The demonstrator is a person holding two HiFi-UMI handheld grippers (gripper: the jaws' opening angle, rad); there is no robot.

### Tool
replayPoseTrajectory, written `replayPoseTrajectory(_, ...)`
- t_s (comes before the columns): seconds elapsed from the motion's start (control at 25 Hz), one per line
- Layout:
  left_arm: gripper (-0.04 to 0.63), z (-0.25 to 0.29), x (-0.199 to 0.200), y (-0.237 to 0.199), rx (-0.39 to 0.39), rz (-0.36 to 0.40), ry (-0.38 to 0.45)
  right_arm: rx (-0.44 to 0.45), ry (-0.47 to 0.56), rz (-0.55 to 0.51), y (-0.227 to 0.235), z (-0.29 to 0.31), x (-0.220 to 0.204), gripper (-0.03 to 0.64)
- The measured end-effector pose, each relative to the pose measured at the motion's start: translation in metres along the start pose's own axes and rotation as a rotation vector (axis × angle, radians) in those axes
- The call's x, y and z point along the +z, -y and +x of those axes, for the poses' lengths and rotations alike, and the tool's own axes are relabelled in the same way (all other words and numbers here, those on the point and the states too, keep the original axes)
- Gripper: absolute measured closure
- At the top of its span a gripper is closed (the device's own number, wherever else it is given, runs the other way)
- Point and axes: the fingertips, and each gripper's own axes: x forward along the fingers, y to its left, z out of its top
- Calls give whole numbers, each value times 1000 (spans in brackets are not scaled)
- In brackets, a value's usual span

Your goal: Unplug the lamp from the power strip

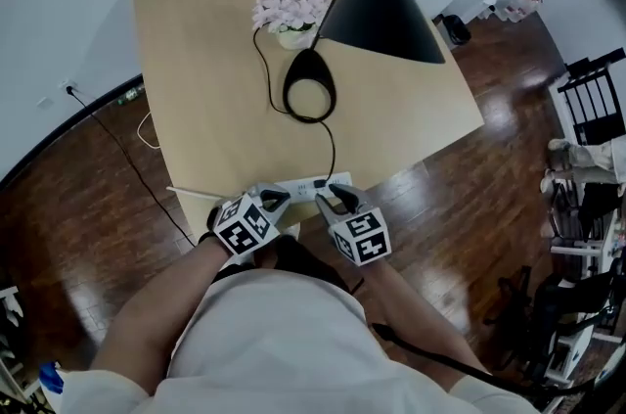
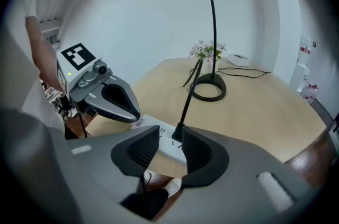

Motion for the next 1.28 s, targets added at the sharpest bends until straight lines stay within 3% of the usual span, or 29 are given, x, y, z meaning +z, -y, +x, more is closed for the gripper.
replayPoseTrajectory(0.2, 594, 26, -1, 2, -25, 33, -68, 26, -45, -13, 9, 21, -6, 490)
replayPoseTrajectory(0.36, 593, 34, -4, 3, -36, 46, -111, 28, -54, -24, 13, 25, -5, 537)
replayPoseTrajectory(0.56, 593, 35, -6, 3, -37, 10, -141, 37, -44, -53, 15, 26, -7, 543)
replayPoseTrajectory(0.88, 592, 35, -6, 3, -32, 11, -151, 46, 42, -70, 22, 16, 22, 546)
replayPoseTrajectory(1.28, 592, 35, -5, 4, -33, -16, -170, 93, -81, 26, 77, 54, 17, 545)
